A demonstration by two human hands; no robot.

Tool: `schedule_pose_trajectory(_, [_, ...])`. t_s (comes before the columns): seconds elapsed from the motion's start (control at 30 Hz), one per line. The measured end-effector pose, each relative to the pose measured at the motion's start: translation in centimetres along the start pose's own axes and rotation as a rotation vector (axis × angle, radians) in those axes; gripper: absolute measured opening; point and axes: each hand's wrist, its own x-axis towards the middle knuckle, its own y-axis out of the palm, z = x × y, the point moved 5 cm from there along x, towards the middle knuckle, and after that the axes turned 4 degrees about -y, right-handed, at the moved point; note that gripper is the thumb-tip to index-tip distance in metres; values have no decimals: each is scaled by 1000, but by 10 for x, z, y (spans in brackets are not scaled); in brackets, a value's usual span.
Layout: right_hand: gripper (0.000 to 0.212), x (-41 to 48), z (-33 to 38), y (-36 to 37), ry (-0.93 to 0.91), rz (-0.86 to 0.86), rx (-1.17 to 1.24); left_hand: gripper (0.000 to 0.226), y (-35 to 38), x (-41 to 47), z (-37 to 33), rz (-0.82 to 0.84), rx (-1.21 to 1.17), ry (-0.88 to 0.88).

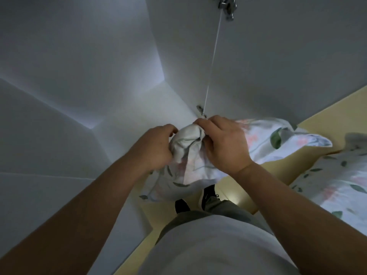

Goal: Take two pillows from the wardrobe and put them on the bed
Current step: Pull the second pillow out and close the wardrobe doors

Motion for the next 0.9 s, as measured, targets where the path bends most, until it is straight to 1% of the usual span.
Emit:
schedule_pose_trajectory(0.03, [38, -1, 2, -5, -15, 8, -10, 52, 3, -10, -10, 47, -70, 93])
schedule_pose_trajectory(0.07, [38, -1, 7, -17, -45, 9, -24, 62, 3, -23, -22, 73, -139, 134])
schedule_pose_trajectory(0.1, [38, 0, 12, -24, -73, 16, -32, 69, 7, -30, -26, 71, -217, 130])
schedule_pose_trajectory(0.13, [37, 2, 16, -33, -102, 26, -28, 70, 10, -34, -27, 15, -292, 109])
schedule_pose_trajectory(0.23, [36, 11, 29, -56, -205, 73, -18, 54, 17, -44, -27, -194, -439, 15])
schedule_pose_trajectory(0.3, [33, 19, 33, -67, -257, 76, -28, 37, 19, -48, -30, -290, -552, -28])
schedule_pose_trajectory(0.37, [32, 26, 41, -79, -311, 45, -28, 28, 17, -56, -34, -364, -654, -112])
schedule_pose_trajectory(0.43, [34, 26, 51, -87, -362, -22, -36, 24, 14, -63, -41, -365, -673, -184])
schedule_pose_trajectory(0.5, [34, 23, 59, -89, -457, -74, -45, 18, 16, -69, -48, -336, -655, -235])
schedule_pose_trajectory(0.57, [35, 19, 58, -93, -553, -77, 11, 17, 17, -76, -58, -364, -650, -265])
schedule_pose_trajectory(0.6, [37, 19, 56, -96, -592, -62, 62, 18, 16, -81, -65, -369, -628, -280])
schedule_pose_trajectory(0.63, [45, 20, 54, -99, -626, -28, 112, 16, 16, -87, -71, -362, -598, -302])
schedule_pose_trajectory(0.67, [57, 21, 53, -99, -653, 22, 143, 14, 16, -95, -76, -363, -596, -334])
schedule_pose_trajectory(0.7, [66, 22, 53, -97, -679, 75, 156, 18, 17, -103, -78, -381, -633, -378])
schedule_pose_trajectory(0.73, [69, 23, 54, -95, -698, 114, 154, 23, 18, -113, -81, -427, -665, -410])
schedule_pose_trajectory(0.77, [66, 24, 56, -91, -719, 133, 152, 24, 19, -122, -83, -473, -665, -446])
schedule_pose_trajectory(0.83, [57, 26, 67, -84, -784, 132, 222, 20, 28, -141, -85, -536, -651, -541])
schedule_pose_trajectory(0.9, [55, 25, 80, -80, -823, 133, 309, 18, 35, -153, -85, -572, -672, -618])
